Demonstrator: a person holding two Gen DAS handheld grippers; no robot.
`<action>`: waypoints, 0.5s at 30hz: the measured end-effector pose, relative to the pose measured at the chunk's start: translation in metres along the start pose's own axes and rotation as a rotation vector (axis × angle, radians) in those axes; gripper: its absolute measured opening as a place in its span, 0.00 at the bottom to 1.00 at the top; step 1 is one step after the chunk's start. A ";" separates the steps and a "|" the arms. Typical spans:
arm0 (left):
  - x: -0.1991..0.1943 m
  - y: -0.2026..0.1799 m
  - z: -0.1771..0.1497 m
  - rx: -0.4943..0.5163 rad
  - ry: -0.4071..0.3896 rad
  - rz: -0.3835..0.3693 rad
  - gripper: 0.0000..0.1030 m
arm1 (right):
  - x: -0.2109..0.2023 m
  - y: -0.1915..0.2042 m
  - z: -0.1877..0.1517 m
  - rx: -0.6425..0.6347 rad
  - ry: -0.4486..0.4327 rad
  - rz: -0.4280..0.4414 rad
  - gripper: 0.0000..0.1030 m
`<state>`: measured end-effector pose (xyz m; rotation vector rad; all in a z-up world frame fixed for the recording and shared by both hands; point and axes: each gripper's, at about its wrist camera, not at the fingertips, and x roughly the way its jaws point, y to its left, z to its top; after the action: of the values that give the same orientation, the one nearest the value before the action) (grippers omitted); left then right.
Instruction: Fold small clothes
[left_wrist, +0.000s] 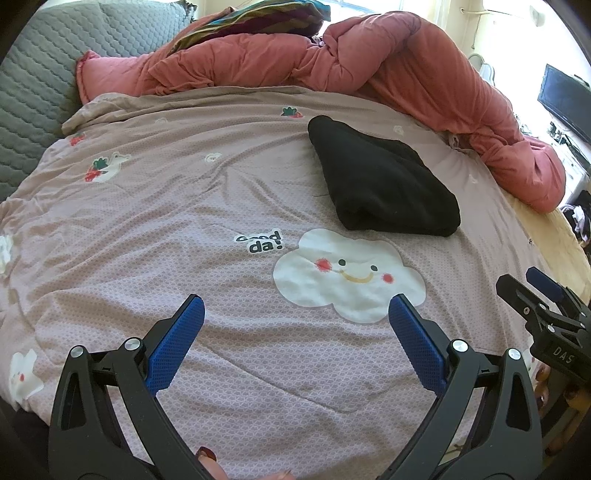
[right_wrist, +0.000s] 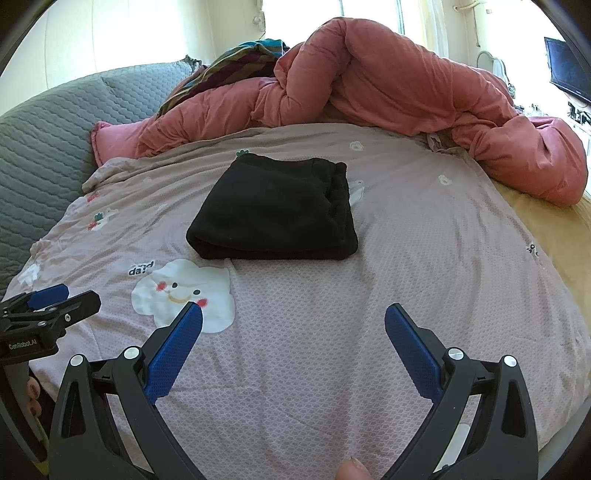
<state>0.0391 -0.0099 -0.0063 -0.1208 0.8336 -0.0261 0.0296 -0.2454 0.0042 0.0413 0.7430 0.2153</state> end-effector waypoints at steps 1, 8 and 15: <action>0.000 0.000 0.000 0.001 0.000 -0.001 0.91 | 0.000 0.000 0.000 0.001 0.000 0.000 0.96; 0.000 -0.001 0.000 0.005 -0.003 0.007 0.91 | 0.000 0.001 0.001 -0.001 -0.005 -0.001 0.96; -0.002 -0.002 0.000 0.009 -0.010 0.004 0.91 | -0.001 0.002 0.001 -0.003 -0.005 -0.007 0.96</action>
<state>0.0378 -0.0114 -0.0040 -0.1106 0.8233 -0.0259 0.0294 -0.2434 0.0055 0.0358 0.7381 0.2094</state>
